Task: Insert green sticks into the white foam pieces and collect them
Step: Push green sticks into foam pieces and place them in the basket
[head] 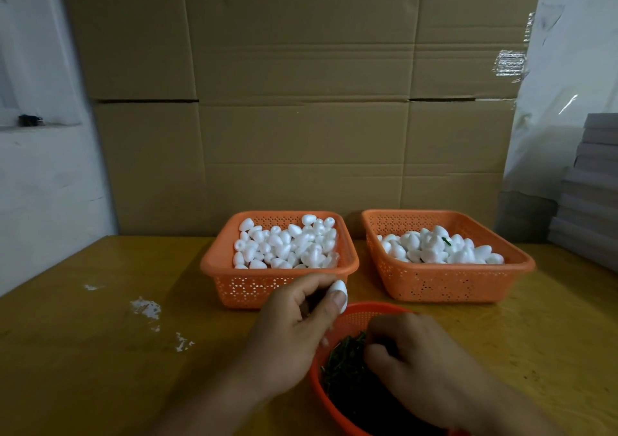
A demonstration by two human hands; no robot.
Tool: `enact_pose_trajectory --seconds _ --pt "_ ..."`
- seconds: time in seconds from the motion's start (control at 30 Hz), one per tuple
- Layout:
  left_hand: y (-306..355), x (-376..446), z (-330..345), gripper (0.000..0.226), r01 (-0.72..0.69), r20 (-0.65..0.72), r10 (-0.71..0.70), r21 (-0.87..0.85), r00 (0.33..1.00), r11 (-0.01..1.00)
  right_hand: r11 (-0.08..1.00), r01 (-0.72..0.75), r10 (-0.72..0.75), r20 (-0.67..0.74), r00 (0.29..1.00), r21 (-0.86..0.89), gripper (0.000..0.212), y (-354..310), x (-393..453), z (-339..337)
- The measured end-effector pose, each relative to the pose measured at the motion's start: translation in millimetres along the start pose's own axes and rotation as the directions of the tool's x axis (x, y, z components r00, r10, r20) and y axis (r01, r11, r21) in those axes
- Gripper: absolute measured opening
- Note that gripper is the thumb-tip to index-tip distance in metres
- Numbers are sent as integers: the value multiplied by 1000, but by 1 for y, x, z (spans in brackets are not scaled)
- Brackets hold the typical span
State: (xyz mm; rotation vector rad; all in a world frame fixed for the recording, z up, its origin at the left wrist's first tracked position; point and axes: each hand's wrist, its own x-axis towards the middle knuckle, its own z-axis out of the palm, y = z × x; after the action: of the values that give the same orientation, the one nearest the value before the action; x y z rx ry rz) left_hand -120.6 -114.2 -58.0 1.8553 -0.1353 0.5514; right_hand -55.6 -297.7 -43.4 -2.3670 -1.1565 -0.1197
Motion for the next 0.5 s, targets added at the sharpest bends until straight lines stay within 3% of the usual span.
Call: enact_pose_trajectory --seconds 0.1,0.23,0.5 --pt "4 -1 3 23 104 -17 -108 -178 994 978 996 -9 13 -48 999 84 28 -1 1 1" --pt "12 -1 4 22 233 23 -247 -424 969 875 975 17 12 -127 992 224 36 -3 2 1" --pt "15 1 2 25 387 131 -383 -565 914 729 804 34 113 -209 971 593 41 -5 0 2"
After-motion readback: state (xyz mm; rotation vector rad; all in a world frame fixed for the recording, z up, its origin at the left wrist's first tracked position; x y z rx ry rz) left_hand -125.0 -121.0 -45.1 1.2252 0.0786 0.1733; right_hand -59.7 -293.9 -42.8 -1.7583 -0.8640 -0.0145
